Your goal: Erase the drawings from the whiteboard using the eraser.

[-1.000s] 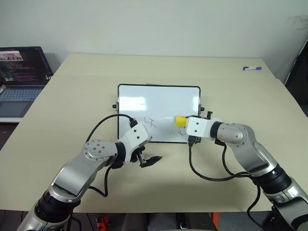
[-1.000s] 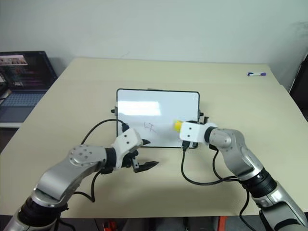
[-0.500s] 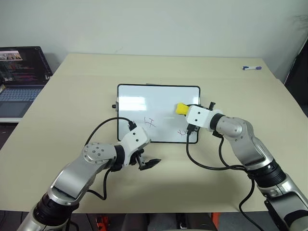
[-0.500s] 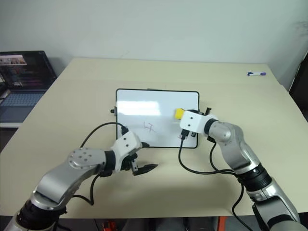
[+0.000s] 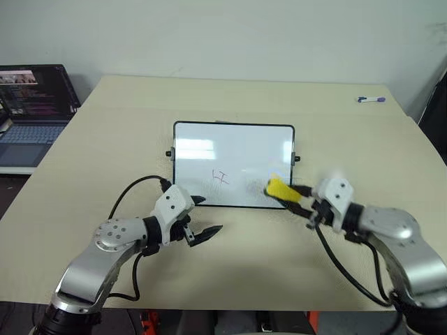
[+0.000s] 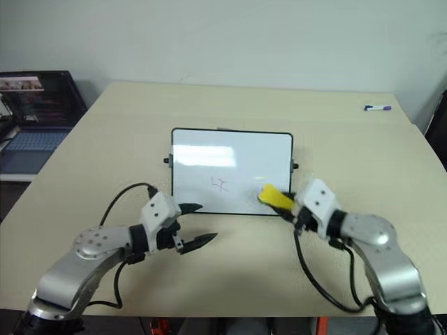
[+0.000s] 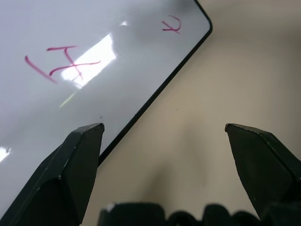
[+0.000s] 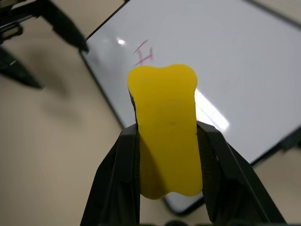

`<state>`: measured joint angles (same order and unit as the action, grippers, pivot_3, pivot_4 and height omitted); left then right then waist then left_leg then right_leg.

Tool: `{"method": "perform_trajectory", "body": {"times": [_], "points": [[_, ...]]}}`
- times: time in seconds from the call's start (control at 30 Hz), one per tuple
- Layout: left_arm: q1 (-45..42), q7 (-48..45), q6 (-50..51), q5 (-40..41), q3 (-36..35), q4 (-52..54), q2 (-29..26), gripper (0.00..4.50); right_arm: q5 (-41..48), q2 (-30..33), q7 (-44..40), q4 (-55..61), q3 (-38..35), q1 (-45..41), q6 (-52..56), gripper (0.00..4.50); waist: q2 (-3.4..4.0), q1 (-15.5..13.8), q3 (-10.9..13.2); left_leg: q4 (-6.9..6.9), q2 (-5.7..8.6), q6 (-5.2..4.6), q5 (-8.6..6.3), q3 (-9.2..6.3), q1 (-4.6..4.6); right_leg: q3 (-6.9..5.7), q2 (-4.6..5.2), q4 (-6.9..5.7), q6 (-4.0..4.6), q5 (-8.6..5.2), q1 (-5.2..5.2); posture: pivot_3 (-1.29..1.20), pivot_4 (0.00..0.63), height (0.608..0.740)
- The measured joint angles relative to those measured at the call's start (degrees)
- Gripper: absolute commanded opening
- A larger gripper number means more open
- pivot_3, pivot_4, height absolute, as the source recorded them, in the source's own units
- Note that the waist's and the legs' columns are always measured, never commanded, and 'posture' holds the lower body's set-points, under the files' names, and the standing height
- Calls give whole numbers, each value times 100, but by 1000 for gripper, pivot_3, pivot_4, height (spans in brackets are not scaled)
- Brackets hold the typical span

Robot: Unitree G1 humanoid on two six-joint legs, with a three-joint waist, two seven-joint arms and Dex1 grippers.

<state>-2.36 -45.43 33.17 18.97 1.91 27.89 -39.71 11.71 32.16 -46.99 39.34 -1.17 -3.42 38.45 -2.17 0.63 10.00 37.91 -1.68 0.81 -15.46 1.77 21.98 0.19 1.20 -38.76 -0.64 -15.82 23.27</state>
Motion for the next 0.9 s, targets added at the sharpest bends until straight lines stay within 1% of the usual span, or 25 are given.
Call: {"method": "perform_trajectory", "body": {"times": [0.1,0.2,0.4,0.5,0.63,0.77,0.9], "points": [[118,-314,-265,45,8,-99,-99,4500,159,327,-58,214,-4,538,3,1266,0,20,0,0,-3,0,0,4,-4,4,-4,-1,-2,-4,0,0,150,740],[248,-556,-489,1,16,-229,-283,4500,80,614,-49,238,36,855,-151,1266,0,26,0,0,-3,0,0,4,-7,2,-4,-2,-3,-6,-1,0,150,740],[274,-861,-793,-242,259,-488,-509,4500,-407,757,275,125,365,840,-640,1266,0,17,0,-1,-1,0,0,5,-4,4,-4,4,-4,-7,-1,0,150,740],[212,-893,-808,-299,360,-551,-507,4500,-740,760,478,-118,689,453,-791,1266,-1,32,1,0,-2,0,0,7,-3,5,-4,4,-5,-6,1,0,150,740],[-19,-922,-821,-346,542,-544,-492,4500,-1449,544,873,-614,1290,-506,-1039,1266,-1,50,1,0,-2,0,0,6,-4,4,-7,1,-5,-6,2,0,150,740],[-302,-924,-743,-350,655,-528,-481,4500,-2520,540,1250,-1567,1987,-1372,-1618,1266,-2,52,1,0,2,0,0,8,2,6,-7,4,-3,-6,5,0,150,740],[-368,-923,-670,-346,691,-517,-480,4500,-3141,380,1499,-2165,2331,-1688,-2108,1266,-2,47,1,-2,1,-1,-1,7,5,5,-7,4,17,4,6,0,150,740]]}}
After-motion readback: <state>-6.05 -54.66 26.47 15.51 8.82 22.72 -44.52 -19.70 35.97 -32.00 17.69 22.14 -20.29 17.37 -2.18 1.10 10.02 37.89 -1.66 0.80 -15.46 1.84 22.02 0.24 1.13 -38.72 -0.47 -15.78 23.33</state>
